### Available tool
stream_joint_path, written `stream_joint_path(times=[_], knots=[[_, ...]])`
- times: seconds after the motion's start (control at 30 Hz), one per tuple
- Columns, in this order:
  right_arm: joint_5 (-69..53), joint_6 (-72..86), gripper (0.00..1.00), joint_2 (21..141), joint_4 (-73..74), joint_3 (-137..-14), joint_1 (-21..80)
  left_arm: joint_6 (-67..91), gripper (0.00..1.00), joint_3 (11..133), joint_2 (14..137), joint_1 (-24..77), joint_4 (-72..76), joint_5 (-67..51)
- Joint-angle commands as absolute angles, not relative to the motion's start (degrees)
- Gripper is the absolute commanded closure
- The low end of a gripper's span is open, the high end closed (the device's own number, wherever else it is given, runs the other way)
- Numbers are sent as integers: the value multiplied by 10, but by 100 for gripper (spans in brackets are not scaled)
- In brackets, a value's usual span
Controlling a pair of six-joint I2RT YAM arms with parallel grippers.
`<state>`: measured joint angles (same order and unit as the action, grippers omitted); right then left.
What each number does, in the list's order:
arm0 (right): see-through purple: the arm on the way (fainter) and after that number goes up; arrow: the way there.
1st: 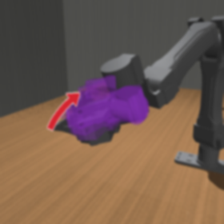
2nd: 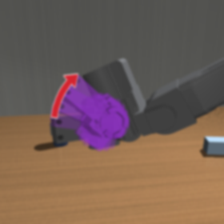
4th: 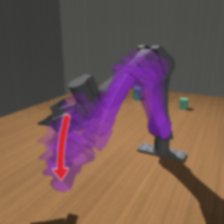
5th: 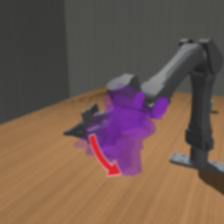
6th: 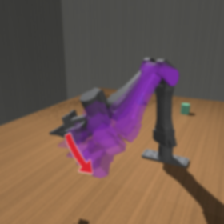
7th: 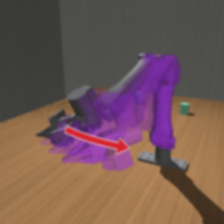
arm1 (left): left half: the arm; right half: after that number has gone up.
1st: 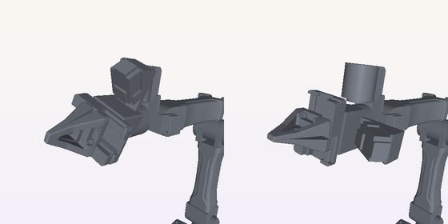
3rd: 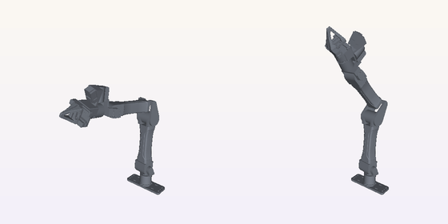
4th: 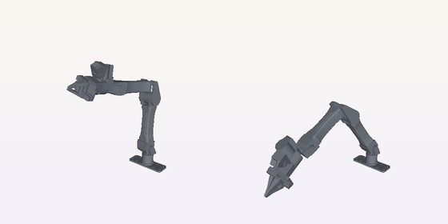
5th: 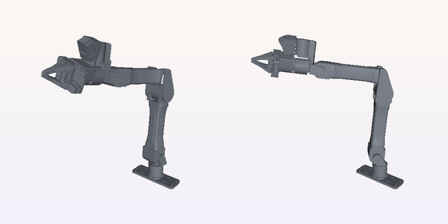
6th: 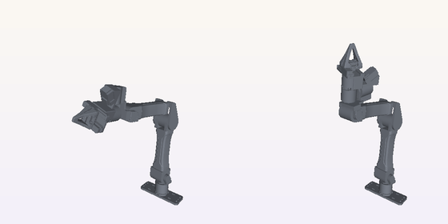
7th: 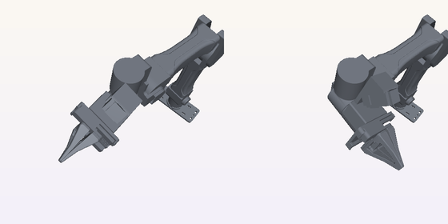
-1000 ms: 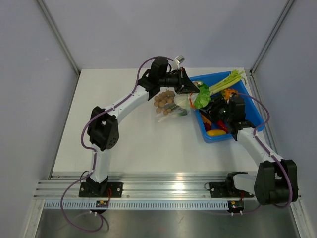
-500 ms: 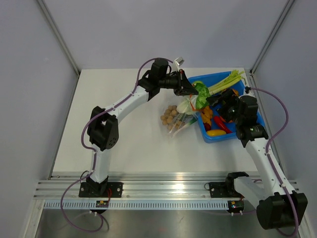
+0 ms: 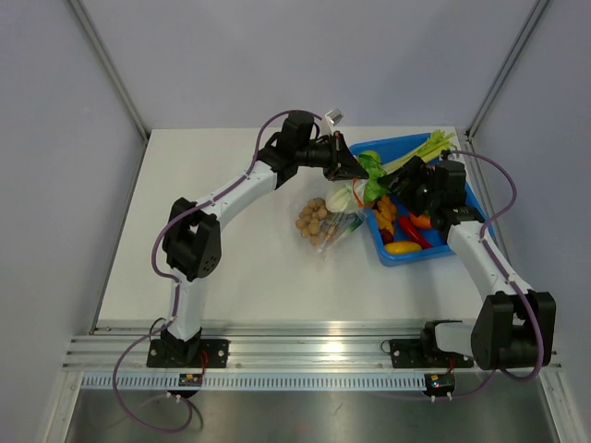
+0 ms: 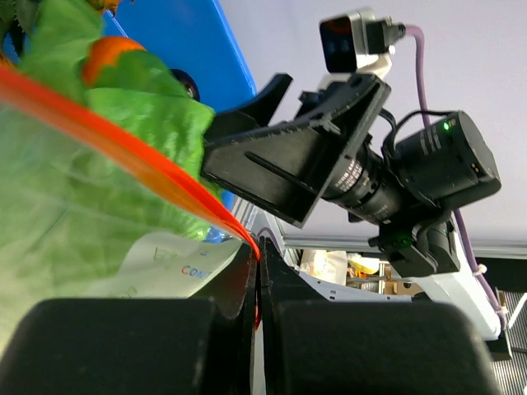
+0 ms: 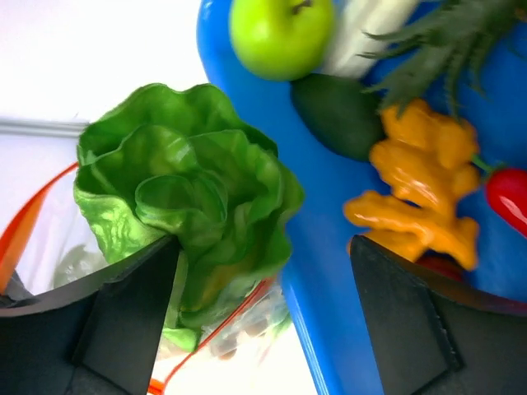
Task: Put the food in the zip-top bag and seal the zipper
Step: Place the fake vegetable in the bin.
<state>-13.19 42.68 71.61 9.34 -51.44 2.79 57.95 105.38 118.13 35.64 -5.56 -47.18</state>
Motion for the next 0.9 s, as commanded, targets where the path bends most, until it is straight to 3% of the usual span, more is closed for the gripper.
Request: stream_joint_path(times=[0.0, 0.07, 0.2, 0.33, 0.37, 0.7, 0.87], knots=[[-201, 440, 16, 745, -22, -533, 25, 575, 100, 1056, 1165, 357, -32, -487], [-242, 468, 23, 754, -61, -519, 25, 575, 100, 1056, 1165, 357, -32, -487], [-304, 499, 47, 773, -146, -492, 25, 576, 100, 1056, 1168, 357, -32, -487], [-331, 505, 95, 776, -163, -490, 25, 577, 100, 1059, 1172, 357, -32, -488], [-333, 504, 100, 773, -158, -490, 25, 577, 100, 1060, 1172, 357, -32, -488], [-323, 443, 100, 757, 30, -513, 50, 581, 100, 1091, 1186, 357, -37, -484], [-322, 419, 100, 758, 56, -494, 88, 579, 100, 1105, 1185, 357, -40, -483]])
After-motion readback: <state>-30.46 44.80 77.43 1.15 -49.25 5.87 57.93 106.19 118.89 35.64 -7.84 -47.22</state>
